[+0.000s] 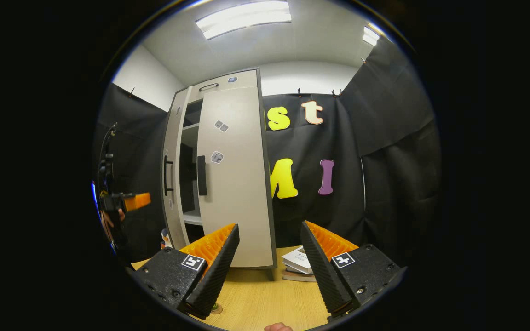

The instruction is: Grasp the bottle in the cabinet with the left hand and place it on the coaster, then close the right door with the right hand and the left door with the left hand.

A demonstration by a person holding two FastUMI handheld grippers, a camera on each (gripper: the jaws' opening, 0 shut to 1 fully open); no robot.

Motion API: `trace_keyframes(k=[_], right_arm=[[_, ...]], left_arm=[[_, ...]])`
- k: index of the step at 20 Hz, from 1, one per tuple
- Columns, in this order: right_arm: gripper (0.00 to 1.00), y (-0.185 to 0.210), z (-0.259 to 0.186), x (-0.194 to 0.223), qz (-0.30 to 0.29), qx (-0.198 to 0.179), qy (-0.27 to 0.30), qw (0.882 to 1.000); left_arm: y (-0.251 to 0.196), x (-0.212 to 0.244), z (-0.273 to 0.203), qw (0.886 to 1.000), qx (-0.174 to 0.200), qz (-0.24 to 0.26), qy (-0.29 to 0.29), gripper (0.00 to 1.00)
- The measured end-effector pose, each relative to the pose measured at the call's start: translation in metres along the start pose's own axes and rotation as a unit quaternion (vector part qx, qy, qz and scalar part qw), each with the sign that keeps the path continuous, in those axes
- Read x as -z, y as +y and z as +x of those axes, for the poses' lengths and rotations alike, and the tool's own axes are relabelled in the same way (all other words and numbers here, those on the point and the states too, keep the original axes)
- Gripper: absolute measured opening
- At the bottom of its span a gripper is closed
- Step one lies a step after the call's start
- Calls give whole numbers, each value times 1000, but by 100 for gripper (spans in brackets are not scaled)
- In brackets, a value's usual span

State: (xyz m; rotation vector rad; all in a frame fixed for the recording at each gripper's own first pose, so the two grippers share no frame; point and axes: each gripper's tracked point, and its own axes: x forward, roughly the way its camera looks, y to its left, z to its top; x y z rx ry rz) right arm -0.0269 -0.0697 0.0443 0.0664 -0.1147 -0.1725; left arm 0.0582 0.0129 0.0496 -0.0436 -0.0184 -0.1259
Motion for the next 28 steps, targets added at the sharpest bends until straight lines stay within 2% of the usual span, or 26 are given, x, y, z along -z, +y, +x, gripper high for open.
trace_keyframes(k=[1,2,3,4,5,6,7,8,9,14,19,20,21,22,23,28], right_arm=[[82,-1,1,1,-1,4,2,1000],[82,-1,1,2,-1,5,5,1000],[82,-2,3,4,1,4,9,1000],[82,-3,5,7,2,3,13,1000],[82,-3,5,10,2,3,16,1000],[82,-3,4,12,1,2,19,1000],[82,-1,1,16,-1,1,23,1000],[82,1,0,19,-2,0,27,1000],[82,4,-3,22,-1,-4,30,1000],[83,7,-5,30,4,-11,38,999],[83,8,-4,30,11,-14,38,999],[82,9,-4,30,11,-15,39,999],[83,9,-3,31,11,-16,39,999],[83,10,-3,31,12,-17,40,999],[83,9,-3,33,13,-17,42,999],[83,8,-3,31,16,-17,38,999]], left_arm=[[-7,6,-4,1000,4,-4,-2,95],[-12,12,-7,1000,4,-8,-1,99],[-18,17,-11,1000,5,-14,-1,95],[-24,22,-14,1000,7,-21,-1,95],[-30,26,-17,1000,10,-28,-1,99],[-34,30,-21,999,11,-33,-2,95],[-37,34,-23,999,10,-34,-4,95],[-37,36,-27,999,7,-32,-5,90],[-38,39,-30,1000,4,-27,-6,95],[-43,55,-45,1000,3,-16,10,94],[-37,50,-48,1000,-7,-15,2,95],[-38,51,-48,1000,-6,-15,3,99],[-38,52,-48,1000,-6,-16,4,95],[-38,52,-49,1000,-6,-16,4,99],[-38,51,-49,1000,-7,-15,4,95],[-42,49,-50,1000,-1,-7,0,95]])
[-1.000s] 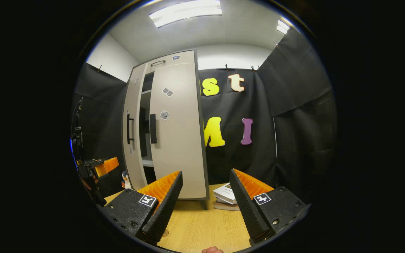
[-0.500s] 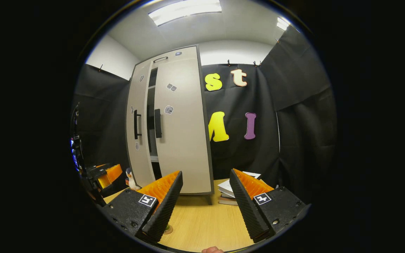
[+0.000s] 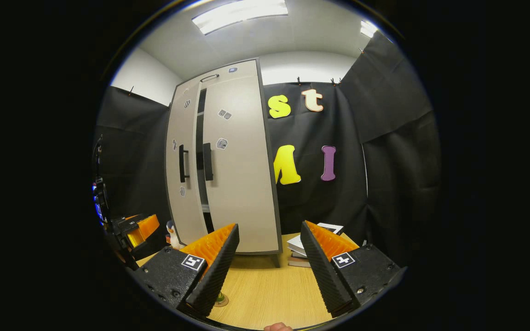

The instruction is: Grasp the bottle in the cabinet with the left hand and place it on the coaster, then close the right door with the right hand and the left door with the left hand.

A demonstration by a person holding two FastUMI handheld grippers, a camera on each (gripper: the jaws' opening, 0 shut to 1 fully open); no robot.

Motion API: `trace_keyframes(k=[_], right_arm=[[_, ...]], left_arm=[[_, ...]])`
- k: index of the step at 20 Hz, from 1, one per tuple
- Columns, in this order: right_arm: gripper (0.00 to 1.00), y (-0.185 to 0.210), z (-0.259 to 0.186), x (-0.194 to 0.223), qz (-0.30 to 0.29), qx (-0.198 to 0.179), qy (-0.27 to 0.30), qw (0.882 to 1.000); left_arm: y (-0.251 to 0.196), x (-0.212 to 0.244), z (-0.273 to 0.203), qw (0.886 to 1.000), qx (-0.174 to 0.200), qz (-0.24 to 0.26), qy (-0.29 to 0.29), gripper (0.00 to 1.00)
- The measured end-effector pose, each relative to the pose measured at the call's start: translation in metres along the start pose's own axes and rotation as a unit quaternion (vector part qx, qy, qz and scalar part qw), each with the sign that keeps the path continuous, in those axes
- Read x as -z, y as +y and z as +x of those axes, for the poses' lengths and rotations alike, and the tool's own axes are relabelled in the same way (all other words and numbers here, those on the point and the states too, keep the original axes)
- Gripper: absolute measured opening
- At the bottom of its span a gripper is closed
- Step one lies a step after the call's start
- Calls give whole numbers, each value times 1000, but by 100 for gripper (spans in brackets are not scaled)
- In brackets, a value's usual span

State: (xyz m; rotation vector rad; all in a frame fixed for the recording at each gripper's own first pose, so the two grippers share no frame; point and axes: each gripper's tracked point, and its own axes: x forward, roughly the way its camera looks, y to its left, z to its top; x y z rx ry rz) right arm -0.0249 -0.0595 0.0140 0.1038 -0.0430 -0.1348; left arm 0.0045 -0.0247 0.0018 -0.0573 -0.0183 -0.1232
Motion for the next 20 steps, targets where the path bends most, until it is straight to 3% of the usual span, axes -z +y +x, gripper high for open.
trace_keyframes(k=[20], right_arm=[[83,-3,4,9,12,0,7,1000]], left_arm=[[-13,6,7,1000,17,4,6,94]])
